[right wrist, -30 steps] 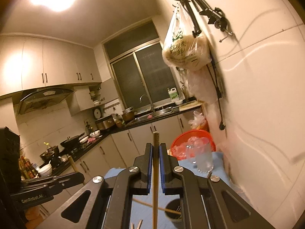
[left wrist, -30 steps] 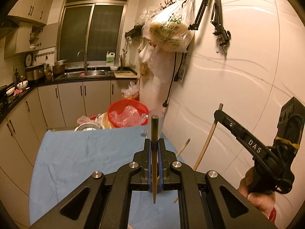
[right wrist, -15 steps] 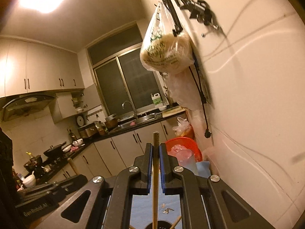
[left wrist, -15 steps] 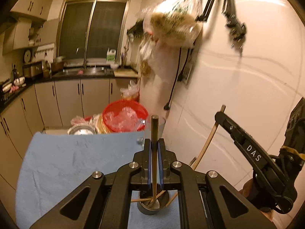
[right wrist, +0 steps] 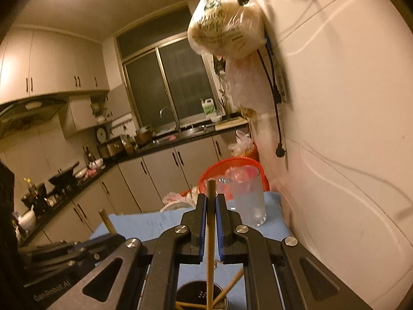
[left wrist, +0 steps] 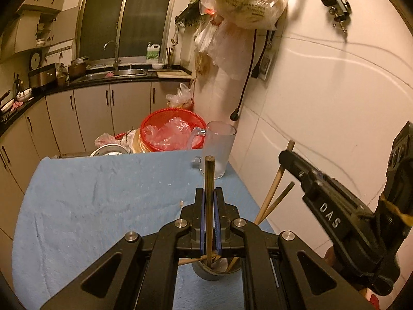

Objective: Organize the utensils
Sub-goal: 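Open the left tool to drop its chopstick into the holder while the right tool releases its own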

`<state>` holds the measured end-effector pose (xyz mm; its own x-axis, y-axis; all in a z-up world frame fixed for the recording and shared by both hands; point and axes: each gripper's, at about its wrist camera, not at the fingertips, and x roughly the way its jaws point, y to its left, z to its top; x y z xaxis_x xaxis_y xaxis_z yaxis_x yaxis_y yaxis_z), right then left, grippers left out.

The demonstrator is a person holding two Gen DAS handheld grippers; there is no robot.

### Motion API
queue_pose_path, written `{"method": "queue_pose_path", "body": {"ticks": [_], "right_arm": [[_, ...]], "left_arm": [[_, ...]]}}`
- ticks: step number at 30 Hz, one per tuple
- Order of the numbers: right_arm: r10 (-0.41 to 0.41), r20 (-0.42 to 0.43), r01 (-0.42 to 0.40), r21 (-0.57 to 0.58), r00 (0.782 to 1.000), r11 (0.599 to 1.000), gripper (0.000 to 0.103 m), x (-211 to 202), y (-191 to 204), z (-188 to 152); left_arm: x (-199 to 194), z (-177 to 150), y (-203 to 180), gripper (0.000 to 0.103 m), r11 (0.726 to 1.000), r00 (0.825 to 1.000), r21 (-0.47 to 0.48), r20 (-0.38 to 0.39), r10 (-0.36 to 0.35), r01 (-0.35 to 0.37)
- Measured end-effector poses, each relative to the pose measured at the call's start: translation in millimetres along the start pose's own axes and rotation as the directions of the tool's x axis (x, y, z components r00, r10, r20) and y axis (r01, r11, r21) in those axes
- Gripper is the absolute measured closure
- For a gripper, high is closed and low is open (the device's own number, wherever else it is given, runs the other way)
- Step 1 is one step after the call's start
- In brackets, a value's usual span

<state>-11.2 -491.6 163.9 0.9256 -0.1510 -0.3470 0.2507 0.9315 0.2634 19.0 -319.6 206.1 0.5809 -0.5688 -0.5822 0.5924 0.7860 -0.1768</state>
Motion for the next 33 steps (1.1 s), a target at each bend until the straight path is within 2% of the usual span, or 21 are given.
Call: {"method": "queue_pose_path", "body": {"ticks": [5, 12, 18, 22, 25, 27, 29, 32, 33], "right_arm": [[0.011, -0.075, -0.01, 0.014, 0.997, 1.0, 0.094, 13.0, -4.5, -12.5], [0.031, -0.091, -0.028, 0.037, 0.995, 0.999, 0.093, 9.7, -7.8, -11.9], [0.033, -0.078, -0.029, 0.044, 0.996, 0.999, 0.09, 0.5, -5.6, -7.1], [0.025, -0.069, -0.022, 0.053, 0.997, 0.998, 0.088, -6.2, -7.4, -3.6], [0.014, -0.058, -0.01, 0.067, 0.998, 0.998, 0.075, -13.6, -10.1, -1.3], [0.007, -0.043, -0.004, 0.077, 0.999, 0.997, 0.057, -21.7, -11.9, 0.1], [-0.007, -0.022, 0.008, 0.082, 1.0, 0.997, 0.042, -30.5, -12.9, 0.5], [-0.023, 0.002, 0.023, 0.087, 1.0, 0.996, 0.041, -44.6, -14.5, 0.7], [-0.027, 0.003, 0.026, 0.091, 1.0, 0.996, 0.037, -47.8, -15.6, 0.4]], "left_arm": [[11.7, -4.9, 6.6, 0.096, 1.0, 0.999, -0.016, -0.037, 0.009, -0.01], [12.3, -5.5, 10.8, 0.096, 0.999, 0.999, -0.039, -0.046, 0.012, -0.014], [9.7, -3.7, 12.8, 0.089, 0.998, 0.999, -0.054, -0.048, 0.015, -0.017], [3.5, -2.3, 14.9, 0.078, 0.998, 0.999, -0.055, -0.029, 0.023, -0.025], [-2.9, -1.5, 14.9, 0.077, 0.998, 1.0, -0.052, -0.015, 0.027, -0.028], [-5.9, -0.1, 15.6, 0.076, 0.998, 1.0, -0.056, -0.009, 0.026, -0.027], [-10.0, -0.1, 16.1, 0.069, 0.998, 1.0, -0.059, -0.003, 0.029, -0.029], [-16.8, -0.3, 16.3, 0.059, 0.997, 0.999, -0.058, 0.015, 0.042, -0.041], [-20.6, -1.2, 16.6, 0.058, 0.997, 0.998, -0.057, 0.025, 0.051, -0.05]]}}
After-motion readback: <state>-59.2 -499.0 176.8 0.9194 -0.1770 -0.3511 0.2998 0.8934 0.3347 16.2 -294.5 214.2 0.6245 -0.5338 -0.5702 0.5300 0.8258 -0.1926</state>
